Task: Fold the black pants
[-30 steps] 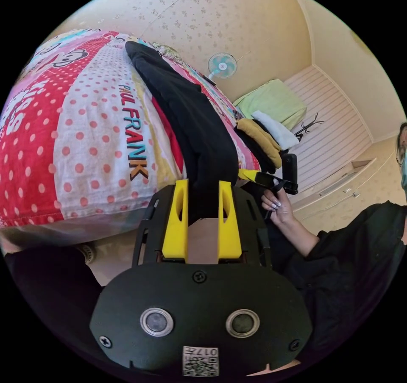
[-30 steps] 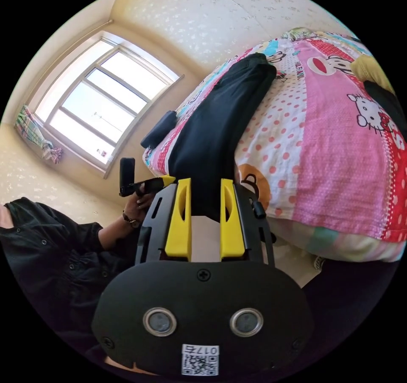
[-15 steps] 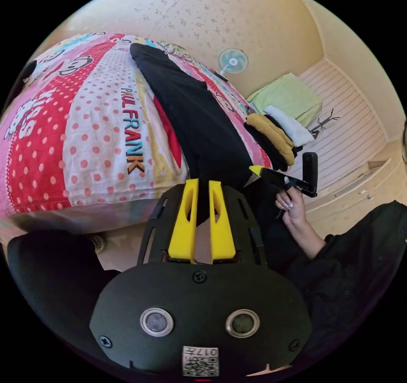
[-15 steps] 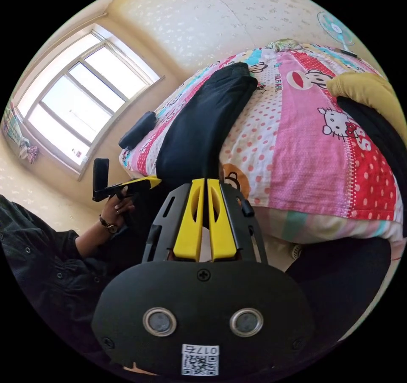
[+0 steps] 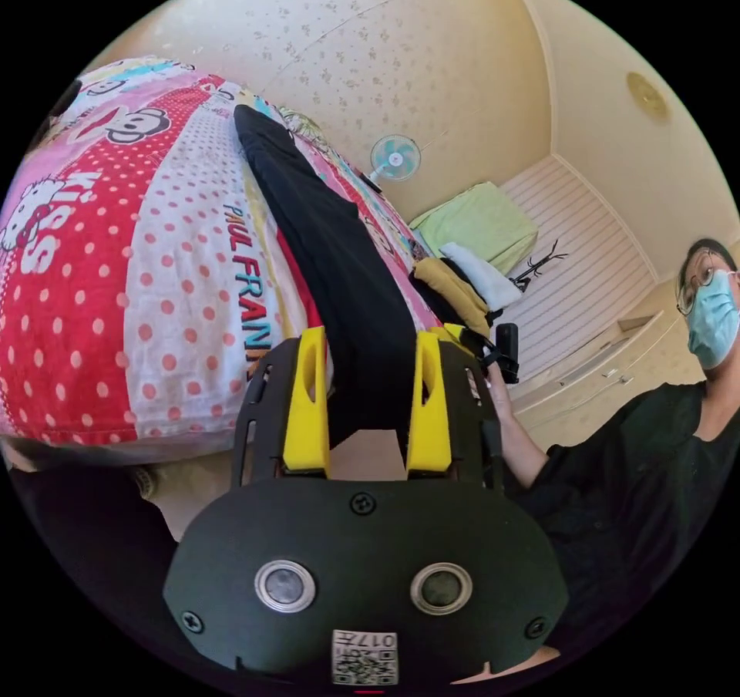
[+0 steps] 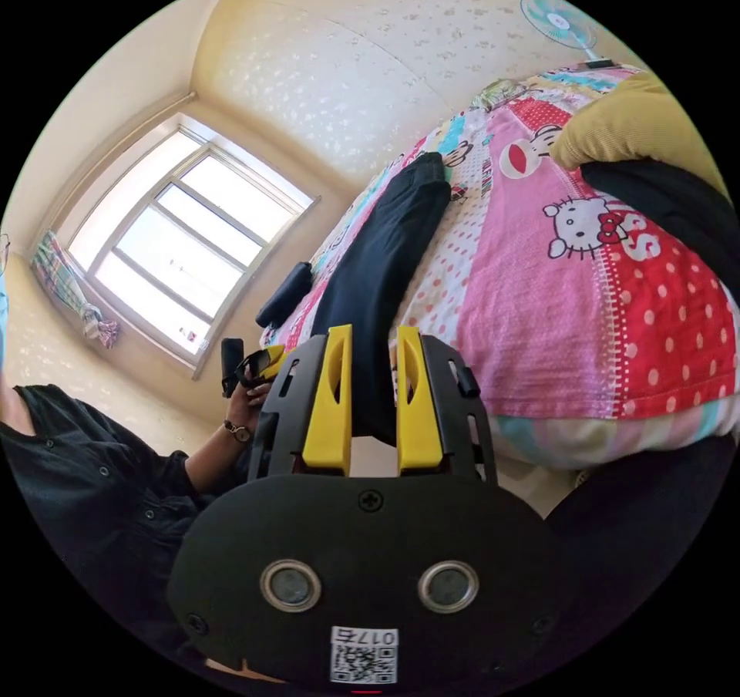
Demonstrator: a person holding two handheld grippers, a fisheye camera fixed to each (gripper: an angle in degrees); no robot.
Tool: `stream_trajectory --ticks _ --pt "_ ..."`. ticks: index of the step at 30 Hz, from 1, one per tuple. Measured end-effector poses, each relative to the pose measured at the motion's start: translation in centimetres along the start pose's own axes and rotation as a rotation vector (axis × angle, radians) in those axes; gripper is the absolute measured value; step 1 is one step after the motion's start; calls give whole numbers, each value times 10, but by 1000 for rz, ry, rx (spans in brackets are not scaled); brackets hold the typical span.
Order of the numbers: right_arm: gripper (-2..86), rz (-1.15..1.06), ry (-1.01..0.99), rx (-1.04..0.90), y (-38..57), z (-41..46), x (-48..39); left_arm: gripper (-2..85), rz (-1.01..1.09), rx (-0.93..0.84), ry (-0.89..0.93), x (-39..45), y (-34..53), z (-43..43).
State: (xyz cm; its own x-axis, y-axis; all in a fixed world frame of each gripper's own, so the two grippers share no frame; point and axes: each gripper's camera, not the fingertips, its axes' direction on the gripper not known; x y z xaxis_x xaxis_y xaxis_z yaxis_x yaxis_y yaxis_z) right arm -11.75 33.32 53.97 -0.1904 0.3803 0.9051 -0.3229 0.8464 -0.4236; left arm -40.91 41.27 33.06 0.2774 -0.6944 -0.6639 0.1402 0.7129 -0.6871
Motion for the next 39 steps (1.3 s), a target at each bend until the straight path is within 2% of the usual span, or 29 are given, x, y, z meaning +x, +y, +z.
stream_trajectory --ticks 4,7,11,18,28,33,39 --pt "141 -13 -38 -49 -5 24 2 149 32 -41 -28 -5 -9 16" --pt "129 -50 -24 -20 6 27 -1 149 31 4 49 -7 -5 18" --pt "121 -50 -176 -223 8 39 2 161 24 20 92 -3 5 25" --pt "126 -113 -186 -259 19 41 -15 158 -25 1 100 14 14 44" --pt "106 -92 -241 -172 47 48 -31 104 -77 18 45 28 10 62" --pt "87 -17 -231 -203 62 40 -51 90 -241 93 187 34 23 60" --pt "44 -69 -421 -156 79 3 -97 59 -155 173 373 89 24 29"
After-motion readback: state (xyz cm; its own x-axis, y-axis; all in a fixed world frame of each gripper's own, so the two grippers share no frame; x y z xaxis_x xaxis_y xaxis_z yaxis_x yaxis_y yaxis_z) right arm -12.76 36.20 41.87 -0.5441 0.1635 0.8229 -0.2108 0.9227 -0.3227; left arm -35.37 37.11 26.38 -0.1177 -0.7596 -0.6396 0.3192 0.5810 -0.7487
